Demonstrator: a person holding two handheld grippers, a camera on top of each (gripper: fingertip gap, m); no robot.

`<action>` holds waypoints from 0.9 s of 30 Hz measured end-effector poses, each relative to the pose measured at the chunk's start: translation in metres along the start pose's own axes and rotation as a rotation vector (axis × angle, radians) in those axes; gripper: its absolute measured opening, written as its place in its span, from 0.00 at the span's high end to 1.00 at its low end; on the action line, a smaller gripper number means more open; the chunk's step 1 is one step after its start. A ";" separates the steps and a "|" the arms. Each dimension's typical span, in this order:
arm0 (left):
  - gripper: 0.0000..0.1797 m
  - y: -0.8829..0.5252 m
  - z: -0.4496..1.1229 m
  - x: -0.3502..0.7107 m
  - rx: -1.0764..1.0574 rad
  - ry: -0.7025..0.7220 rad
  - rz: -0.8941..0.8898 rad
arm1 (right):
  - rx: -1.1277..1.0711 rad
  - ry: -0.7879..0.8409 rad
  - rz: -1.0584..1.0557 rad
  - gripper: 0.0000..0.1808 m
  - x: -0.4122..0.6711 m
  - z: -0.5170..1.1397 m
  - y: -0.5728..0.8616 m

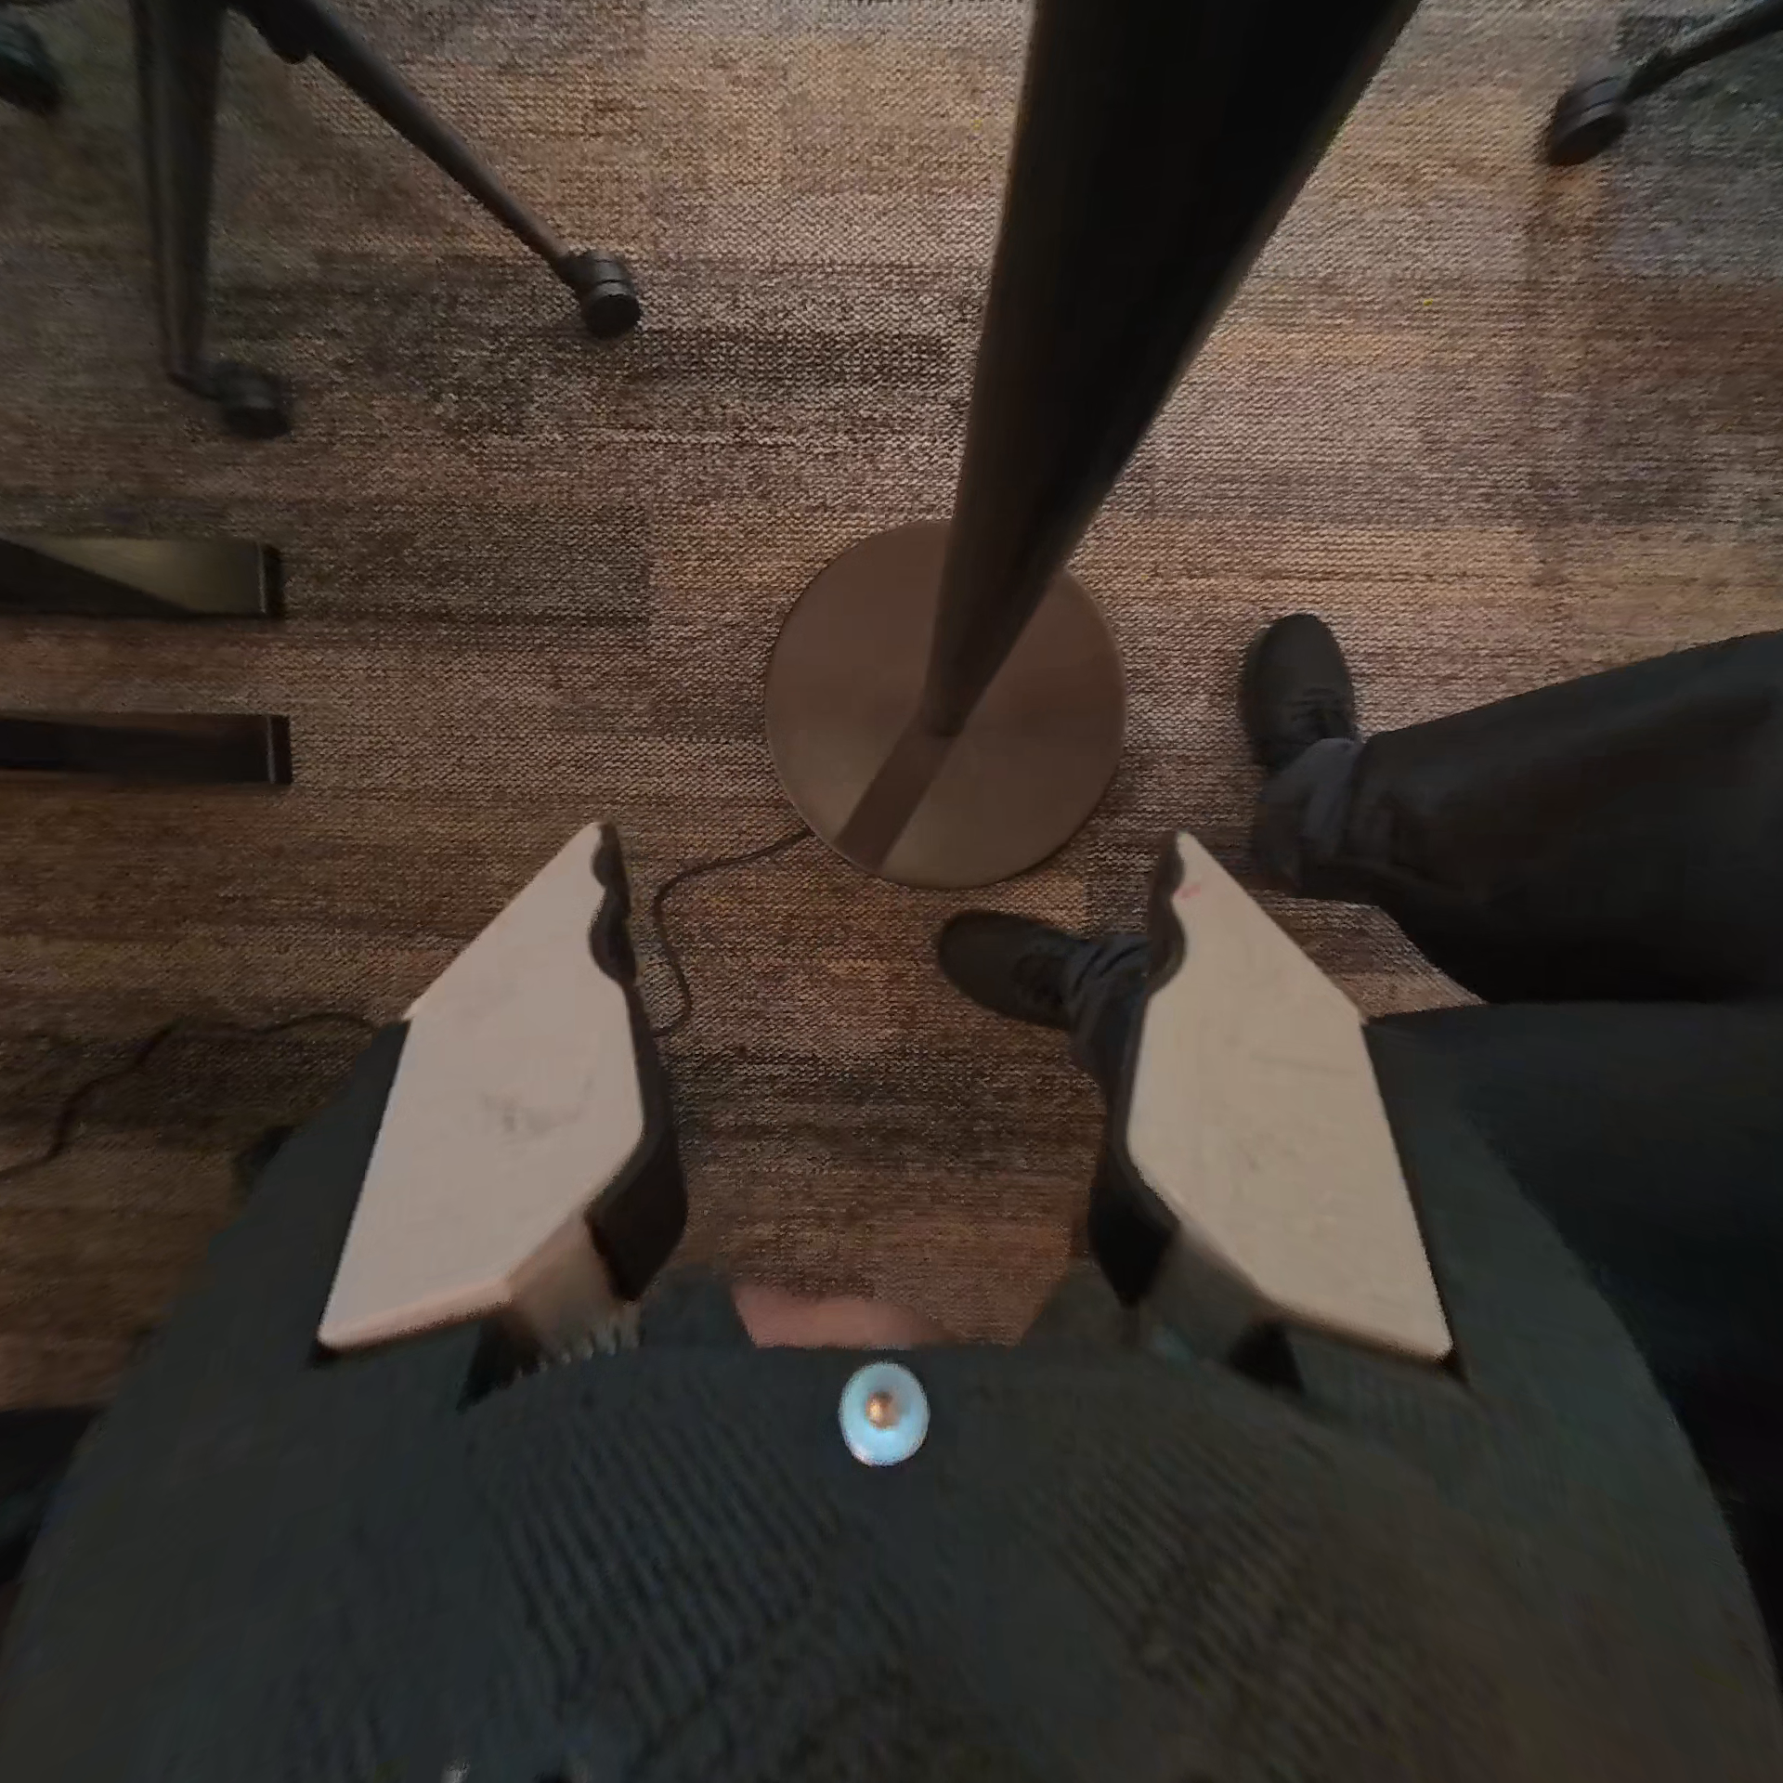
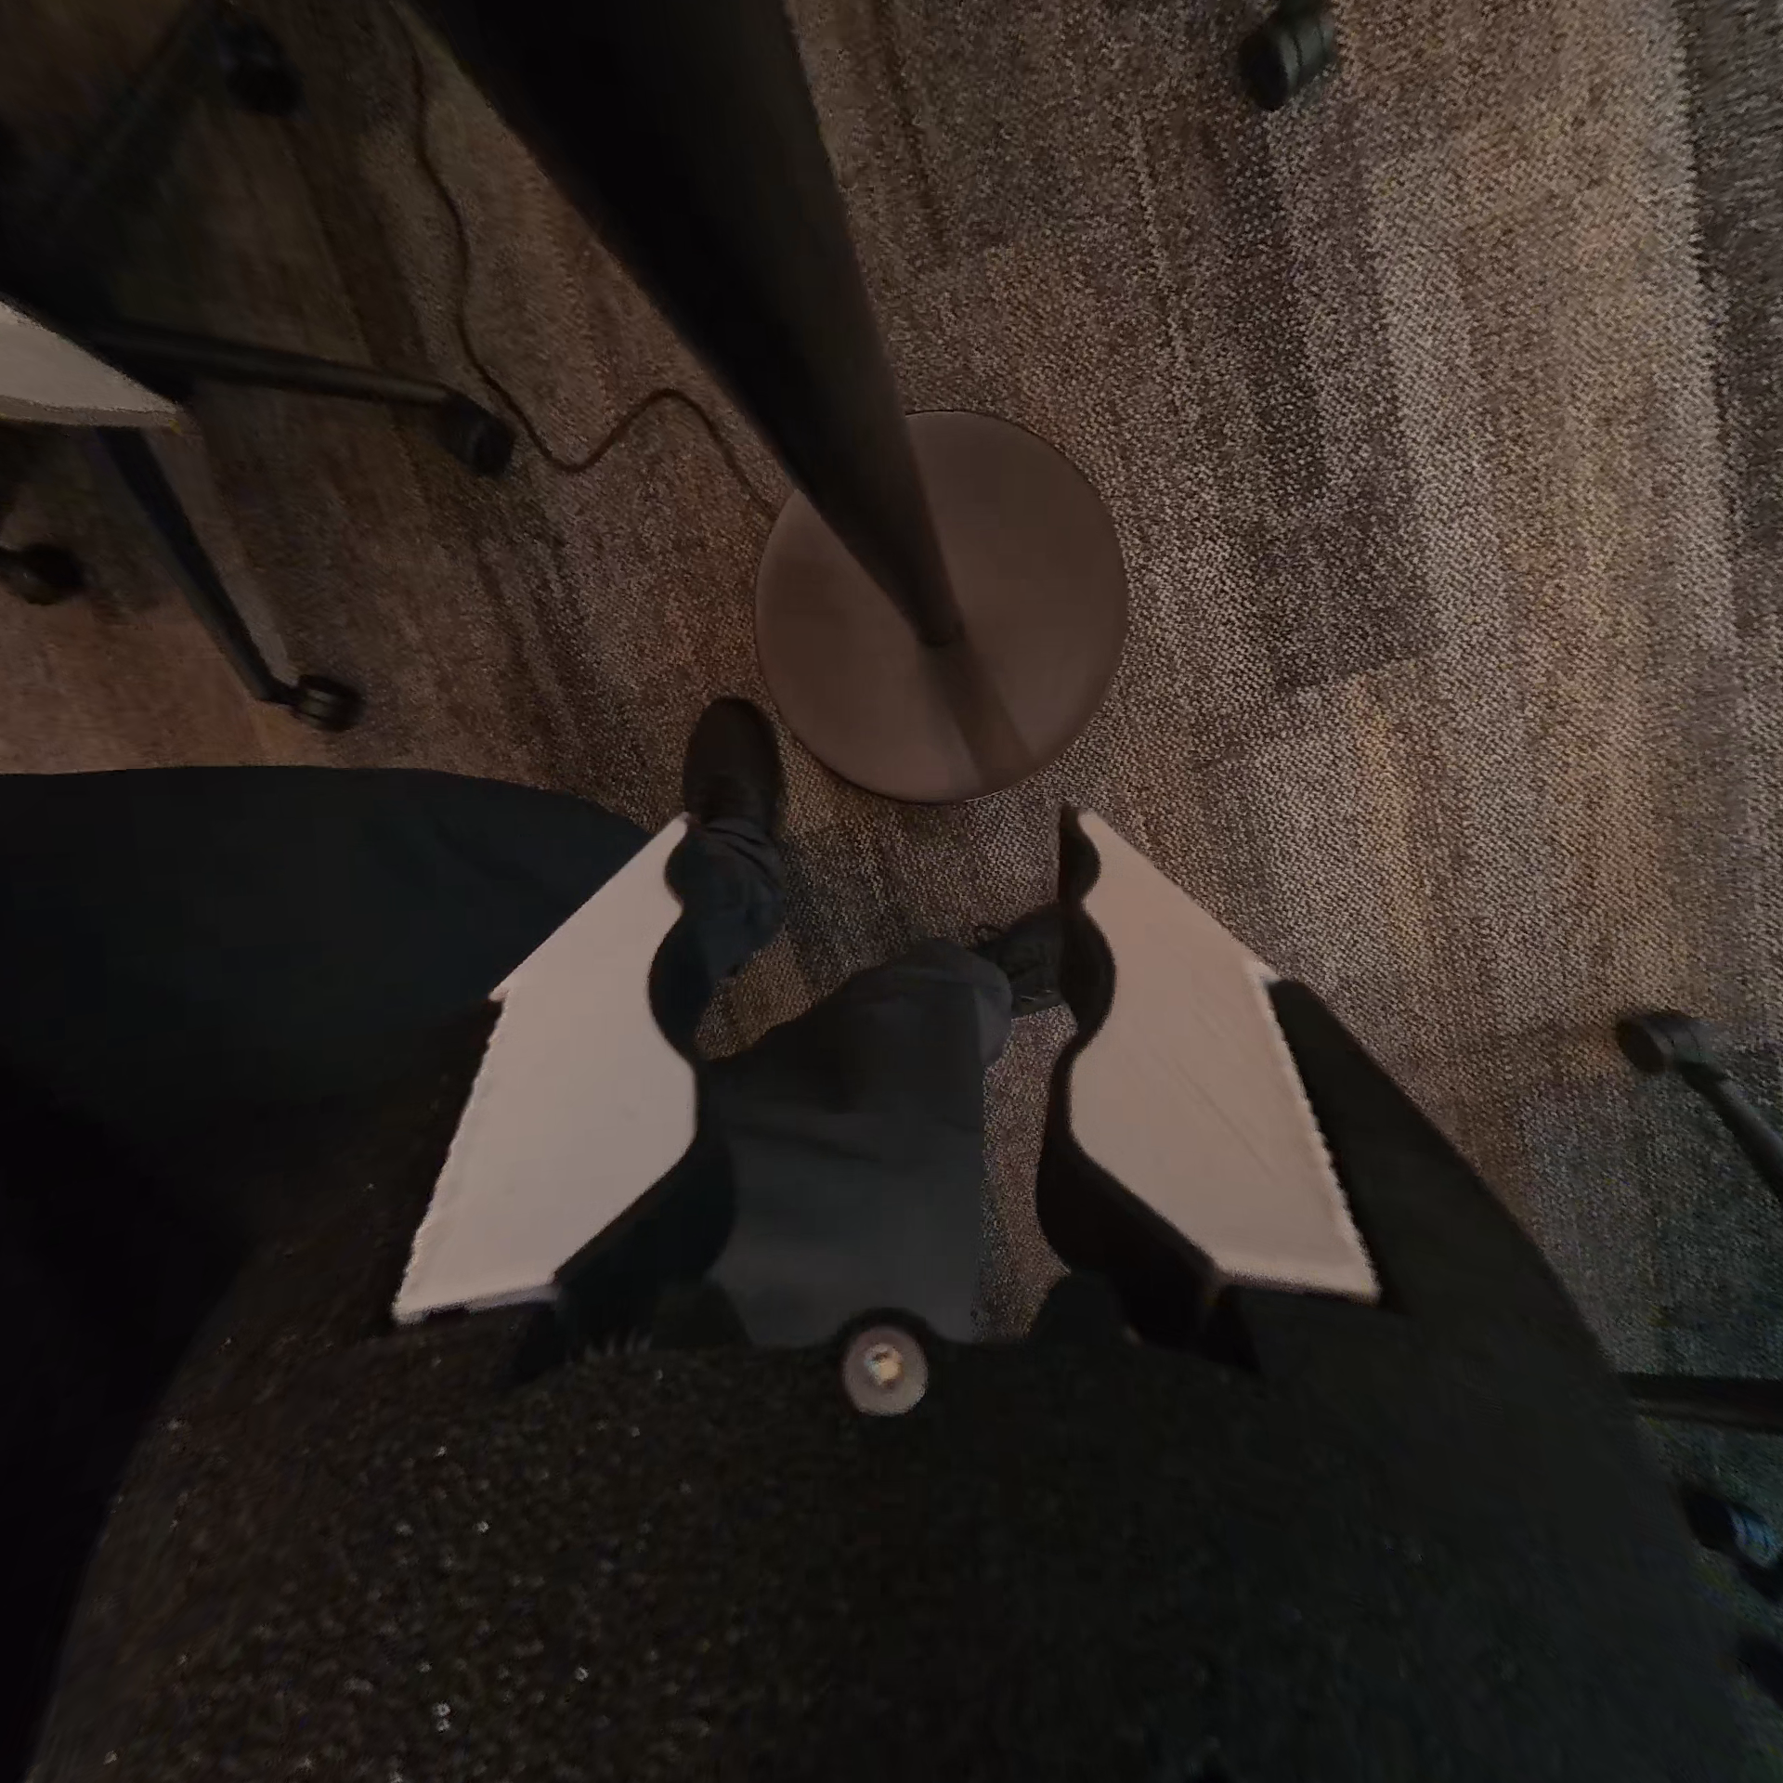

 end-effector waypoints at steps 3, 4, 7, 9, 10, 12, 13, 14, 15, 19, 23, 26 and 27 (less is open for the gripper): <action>0.41 -0.008 -0.001 -0.007 0.034 -0.009 -0.022 | -0.020 0.000 0.040 0.60 -0.001 0.000 0.010; 0.41 -0.011 -0.001 -0.009 0.041 -0.011 -0.037 | -0.030 0.002 0.045 0.60 -0.001 -0.001 0.014; 0.42 -0.022 -0.005 -0.012 0.066 -0.005 -0.058 | -0.038 0.007 0.066 0.60 0.000 -0.003 0.022; 0.42 -0.029 -0.009 -0.010 0.084 0.008 -0.063 | -0.023 0.013 0.093 0.60 0.001 -0.006 0.025; 0.42 -0.030 -0.009 -0.007 0.079 0.017 -0.067 | -0.002 0.022 0.109 0.60 0.002 -0.007 0.025; 0.42 -0.030 -0.013 -0.001 0.040 0.042 -0.052 | 0.107 0.046 0.137 0.62 0.006 -0.012 0.020; 0.42 -0.026 -0.015 0.005 -0.020 0.058 -0.014 | 0.162 0.060 0.137 0.62 0.009 -0.015 0.017; 0.41 -0.019 -0.017 0.013 -0.102 0.075 0.038 | 0.237 0.079 0.128 0.62 0.014 -0.019 0.012; 0.41 -0.011 -0.021 0.021 -0.195 0.096 0.081 | 0.327 0.091 0.132 0.64 0.019 -0.026 0.006; 0.40 0.008 -0.053 0.058 -0.566 0.101 0.133 | 0.797 0.175 0.281 0.67 0.054 -0.071 -0.010; 0.34 0.032 -0.125 0.108 -1.090 0.199 0.023 | 1.107 0.391 0.383 0.61 0.105 -0.138 -0.004; 0.36 0.039 -0.176 0.139 -1.311 0.313 -0.001 | 1.256 0.550 0.388 0.57 0.137 -0.192 0.001; 0.34 0.041 -0.190 0.148 -1.368 0.347 -0.013 | 1.311 0.585 0.396 0.57 0.146 -0.208 0.002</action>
Point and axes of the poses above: each gripper's, where its closed fingertips meet, z out along the fingers, x out of its top, y = z × x across the jaws, the point moved 3 cm from there along -z, back along the fingers, and after that the axes turned 7 degrees about -x, right-handed, at the moved point
